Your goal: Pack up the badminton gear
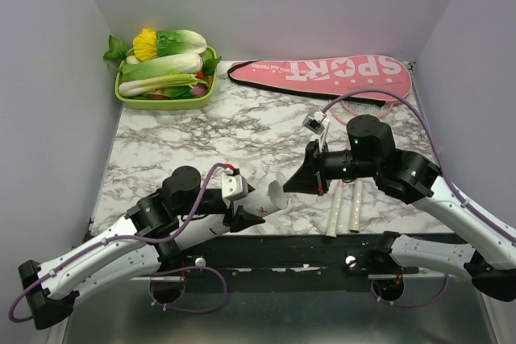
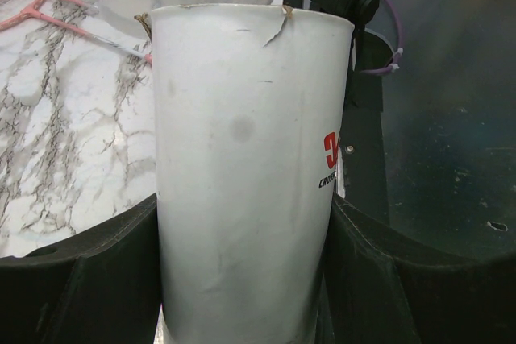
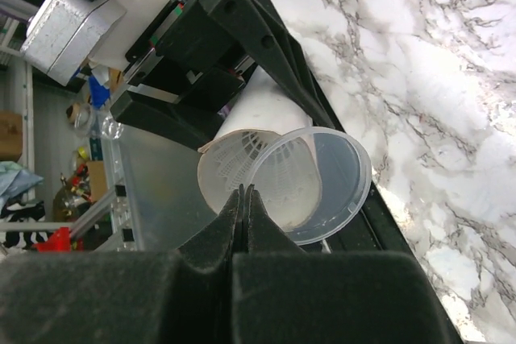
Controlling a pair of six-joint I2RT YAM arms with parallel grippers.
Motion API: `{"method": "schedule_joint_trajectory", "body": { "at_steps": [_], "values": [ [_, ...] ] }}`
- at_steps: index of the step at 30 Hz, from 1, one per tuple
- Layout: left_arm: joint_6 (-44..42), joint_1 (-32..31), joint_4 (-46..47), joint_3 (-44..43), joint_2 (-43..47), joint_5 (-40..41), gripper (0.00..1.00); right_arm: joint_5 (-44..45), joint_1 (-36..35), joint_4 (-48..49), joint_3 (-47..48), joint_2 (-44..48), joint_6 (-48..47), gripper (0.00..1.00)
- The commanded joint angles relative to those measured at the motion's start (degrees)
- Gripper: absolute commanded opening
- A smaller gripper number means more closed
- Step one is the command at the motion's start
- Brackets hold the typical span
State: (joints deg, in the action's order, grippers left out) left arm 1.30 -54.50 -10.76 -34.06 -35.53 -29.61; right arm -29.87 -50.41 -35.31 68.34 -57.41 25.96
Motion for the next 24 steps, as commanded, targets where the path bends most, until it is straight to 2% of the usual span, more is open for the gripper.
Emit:
{"method": "schedule_joint_trajectory", "body": {
  "at_steps": [1, 24],
  "values": [
    [1.07, -0.43, 0.31, -0.39, 0.55, -0.63, 0.0, -0.54, -2.05, 2.43, -1.54, -0.07, 1.73, 0.01],
    [0.55, -0.7, -0.57, -0.74, 0.55, 0.42, 0.0, 4.11, -10.05, 4.63, -2.06, 0.63, 3.84, 0.01]
  ]
}}
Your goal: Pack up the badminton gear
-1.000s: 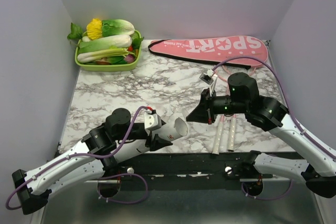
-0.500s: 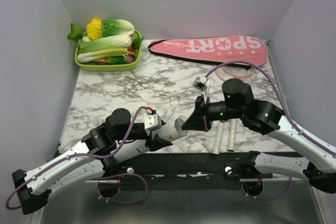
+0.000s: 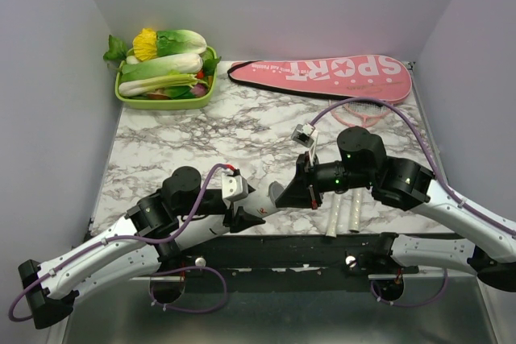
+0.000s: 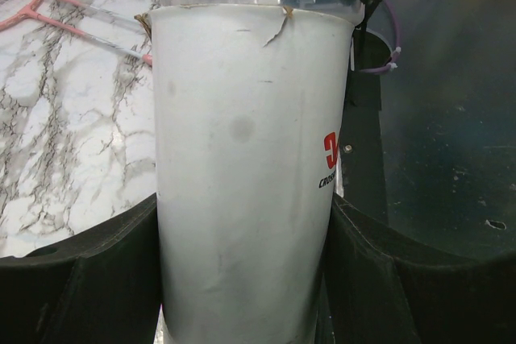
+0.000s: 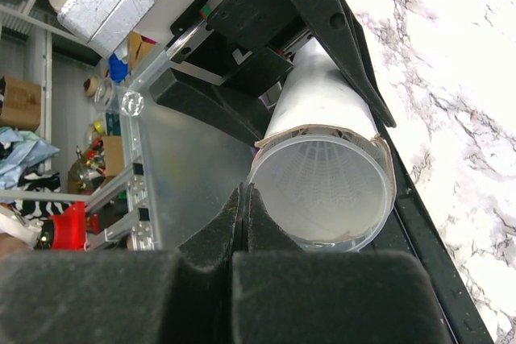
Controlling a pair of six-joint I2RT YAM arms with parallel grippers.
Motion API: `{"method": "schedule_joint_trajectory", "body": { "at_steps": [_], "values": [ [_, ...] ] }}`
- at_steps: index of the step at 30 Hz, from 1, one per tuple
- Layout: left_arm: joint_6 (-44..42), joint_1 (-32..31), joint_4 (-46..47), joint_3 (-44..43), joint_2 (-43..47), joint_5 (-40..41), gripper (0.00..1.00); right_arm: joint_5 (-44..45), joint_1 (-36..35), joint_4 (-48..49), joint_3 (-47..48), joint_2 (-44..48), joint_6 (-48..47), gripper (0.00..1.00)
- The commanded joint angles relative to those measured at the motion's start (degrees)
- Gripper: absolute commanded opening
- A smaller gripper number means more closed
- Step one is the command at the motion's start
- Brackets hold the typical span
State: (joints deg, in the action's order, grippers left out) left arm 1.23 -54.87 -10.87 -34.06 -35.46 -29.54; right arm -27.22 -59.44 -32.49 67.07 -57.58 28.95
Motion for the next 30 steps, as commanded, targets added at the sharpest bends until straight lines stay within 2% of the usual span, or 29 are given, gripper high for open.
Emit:
{"method": "schedule_joint_trajectory", "body": {
  "at_steps": [1, 11, 30],
  "values": [
    [0.61, -0.32, -0.55, -0.65, 0.4, 0.27, 0.0, 1.56, -1.03, 2.08, -1.15, 0.8, 0.76, 0.01],
    [0.52, -0.32, -0.47, -0.74, 0.75, 0.1, 0.0, 2.09, -1.38, 3.75, -2.03, -0.16, 0.58, 0.01],
    [0.35, -0.32, 0.15, -0.3, 2.42, 0.89, 0.0, -3.45, -1.56, 8.4, -6.86, 0.19, 2.51, 0.02]
  ]
}}
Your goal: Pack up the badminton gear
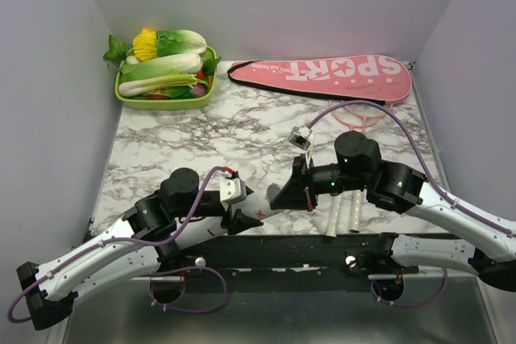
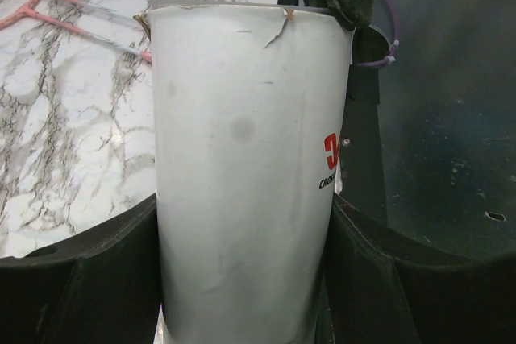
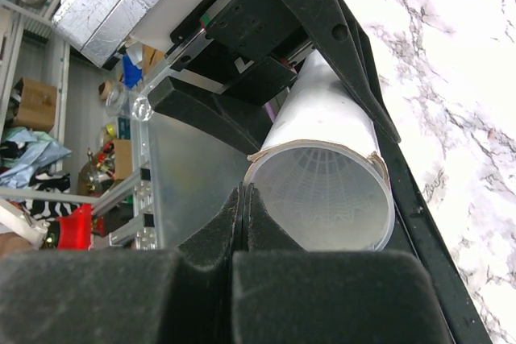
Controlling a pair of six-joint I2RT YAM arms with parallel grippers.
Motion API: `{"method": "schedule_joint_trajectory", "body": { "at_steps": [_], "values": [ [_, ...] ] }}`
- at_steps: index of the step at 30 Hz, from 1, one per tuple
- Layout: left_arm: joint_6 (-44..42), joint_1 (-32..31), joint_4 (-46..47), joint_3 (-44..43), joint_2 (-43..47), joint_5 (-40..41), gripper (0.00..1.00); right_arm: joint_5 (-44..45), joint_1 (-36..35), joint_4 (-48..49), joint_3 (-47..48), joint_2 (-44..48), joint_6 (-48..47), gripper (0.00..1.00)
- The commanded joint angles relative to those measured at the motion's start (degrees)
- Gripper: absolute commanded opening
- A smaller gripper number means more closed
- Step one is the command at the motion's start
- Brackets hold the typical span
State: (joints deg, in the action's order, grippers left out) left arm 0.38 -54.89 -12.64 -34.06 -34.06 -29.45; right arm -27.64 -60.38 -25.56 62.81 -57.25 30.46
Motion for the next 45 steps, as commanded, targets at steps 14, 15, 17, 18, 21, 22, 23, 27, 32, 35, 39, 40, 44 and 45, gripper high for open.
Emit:
{"method": "schedule_joint_trajectory", "body": {
  "at_steps": [14, 15, 17, 18, 21, 22, 23, 27, 32, 35, 39, 40, 44, 45],
  "values": [
    [1.29, -0.3, 3.41, 0.4, 3.56, 0.27, 0.0, -0.93, -0.71, 7.72, -6.99, 2.06, 4.08, 0.42],
    [1.29, -0.3, 3.59, 0.4, 3.65, 0.01, 0.0, -0.23, -0.79, 8.07, -7.17, 2.23, 4.61, 0.43],
    [1.37, -0.3, 3.85, 0.58, 4.27, -0.25, 0.0, 2.74, -0.7, 9.21, -8.04, 3.02, 5.48, 0.43],
    [1.46, -0.3, 4.2, 0.66, 4.53, -0.6, 0.0, 3.63, -0.7, 9.56, -8.4, 3.29, 6.19, 0.43],
    [1.46, -0.3, 4.64, 0.93, 5.15, -1.13, 0.0, 7.77, -0.7, 10.36, -8.67, 3.73, 6.81, 0.45],
    [1.55, -0.3, 4.65, 0.93, 5.5, -1.31, 0.0, 8.47, -0.7, 10.62, -8.58, 3.55, 7.07, 0.45],
    [1.64, -0.3, 4.73, 0.93, 5.59, -1.4, 0.0, 9.7, -0.7, 10.88, -8.49, 3.21, 7.25, 0.45],
    [1.64, -0.39, 5.17, 1.1, 6.2, -1.92, 0.0, 11.55, -0.62, 12.11, -8.84, 1.54, 7.77, 0.45],
    [1.73, -0.39, 5.26, 1.11, 6.73, -1.66, 0.0, 9.97, -0.7, 14.84, -9.28, -0.84, 8.13, 0.39],
    [1.73, -0.39, 5.26, 1.11, 7.17, -1.31, 0.0, 9.54, -0.7, 14.49, -9.54, -1.81, 7.86, 0.33],
    [1.73, -0.39, 5.09, 0.84, 7.7, -0.52, 0.0, 10.49, -1.58, 12.47, -9.98, -3.47, 7.25, 0.26],
    [1.64, -0.39, 5.09, 0.93, 7.96, -0.34, 0.0, 11.11, -2.19, 11.25, -10.24, -3.74, 6.81, 0.24],
    [1.29, -0.39, 5.0, 0.84, 8.31, 0.1, 0.0, 13.66, -3.16, 9.66, -11.39, -5.23, 6.81, 0.21],
    [1.2, -0.39, 4.82, 0.58, 8.23, 0.01, 0.0, 13.92, -3.17, 9.65, -11.65, -5.32, 7.07, 0.21]
  ]
}}
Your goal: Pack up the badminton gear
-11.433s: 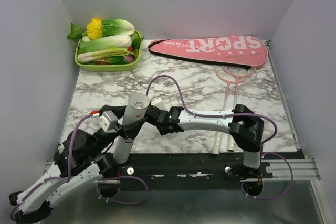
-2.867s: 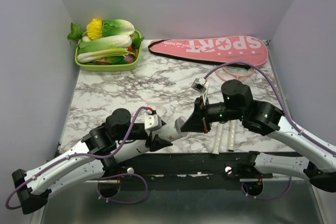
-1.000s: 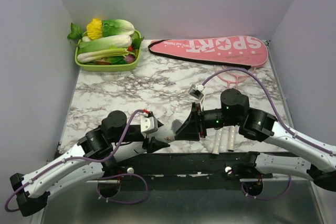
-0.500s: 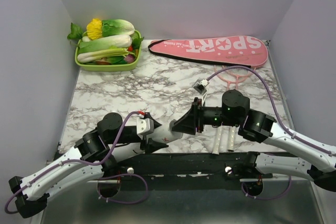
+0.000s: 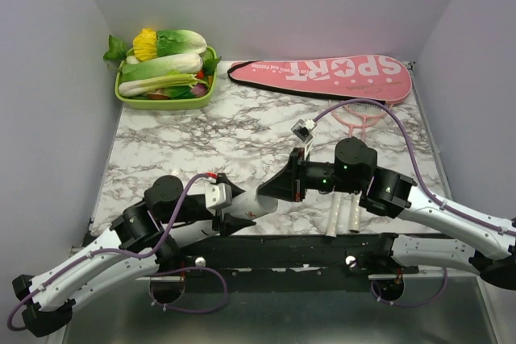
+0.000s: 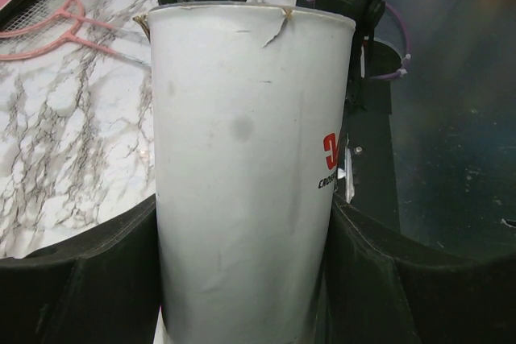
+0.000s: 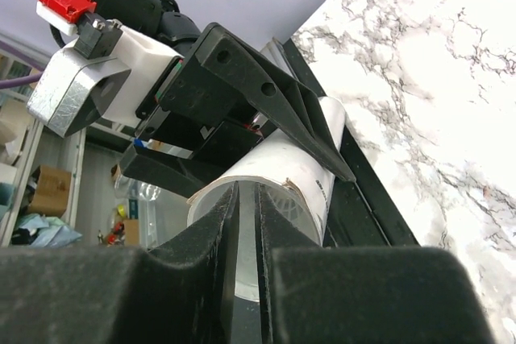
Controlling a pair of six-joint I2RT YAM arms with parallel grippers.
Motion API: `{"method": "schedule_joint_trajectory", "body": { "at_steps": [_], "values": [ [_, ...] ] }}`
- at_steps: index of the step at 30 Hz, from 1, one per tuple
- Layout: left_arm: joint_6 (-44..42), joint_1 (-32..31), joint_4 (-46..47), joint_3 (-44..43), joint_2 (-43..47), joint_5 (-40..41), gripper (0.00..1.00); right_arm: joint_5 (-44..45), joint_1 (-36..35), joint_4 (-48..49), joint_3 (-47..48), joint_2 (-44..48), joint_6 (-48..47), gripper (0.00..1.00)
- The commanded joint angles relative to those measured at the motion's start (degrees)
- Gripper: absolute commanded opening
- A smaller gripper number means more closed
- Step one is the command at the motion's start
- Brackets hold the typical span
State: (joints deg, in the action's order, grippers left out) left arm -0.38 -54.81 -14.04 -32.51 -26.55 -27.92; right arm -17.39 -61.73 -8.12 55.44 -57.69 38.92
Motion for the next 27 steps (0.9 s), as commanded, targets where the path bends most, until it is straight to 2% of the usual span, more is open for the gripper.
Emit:
{"method": "schedule_joint_trajectory", "body": {
  "at_steps": [1, 5, 9, 14, 18, 21, 22, 26, 27],
  "values": [
    [1.62, -0.48, 5.96, -1.06, 0.53, -1.17, 0.0, 4.2, -1.72, -8.22, -4.37, -4.71, -1.13, 0.23],
    [-0.92, -0.48, 2.1, -3.95, -1.66, 1.81, 0.0, 9.72, -1.72, -10.85, -2.1, -1.47, -0.51, 0.29],
    [-2.95, -0.48, -7.37, -12.46, -6.14, 5.15, 0.0, 15.44, -1.81, -17.88, 2.82, 3.01, -1.47, 0.33],
    [-4.54, -0.48, -13.37, -19.6, -9.57, 7.35, 0.0, 21.94, -1.81, -25.01, 5.47, 9.87, -2.62, 0.35],
    [-5.85, -0.48, -18.73, -27.4, -13.61, 13.32, 0.0, 27.48, -1.81, -28.44, 5.73, 14.97, -2.0, 0.36],
    [-8.4, -0.48, -23.47, -33.03, -19.75, 19.29, 0.0, 29.69, -1.81, -30.9, 6.0, 16.38, -2.0, 0.37],
    [-10.49, -0.48, -26.1, -34.36, -21.69, 24.44, 0.0, 29.78, -1.81, -31.6, 5.82, 16.38, -2.0, 0.36],
    [-15.25, -0.22, -28.5, -38.76, -33.97, 37.1, 0.0, 29.08, -1.81, -31.52, 4.59, 16.03, -1.83, 0.36],
    [-15.96, 0.57, -28.5, -39.9, -35.93, 38.11, 0.0, 28.9, -1.81, -31.52, 4.24, 16.12, -1.83, 0.36]
  ]
}}
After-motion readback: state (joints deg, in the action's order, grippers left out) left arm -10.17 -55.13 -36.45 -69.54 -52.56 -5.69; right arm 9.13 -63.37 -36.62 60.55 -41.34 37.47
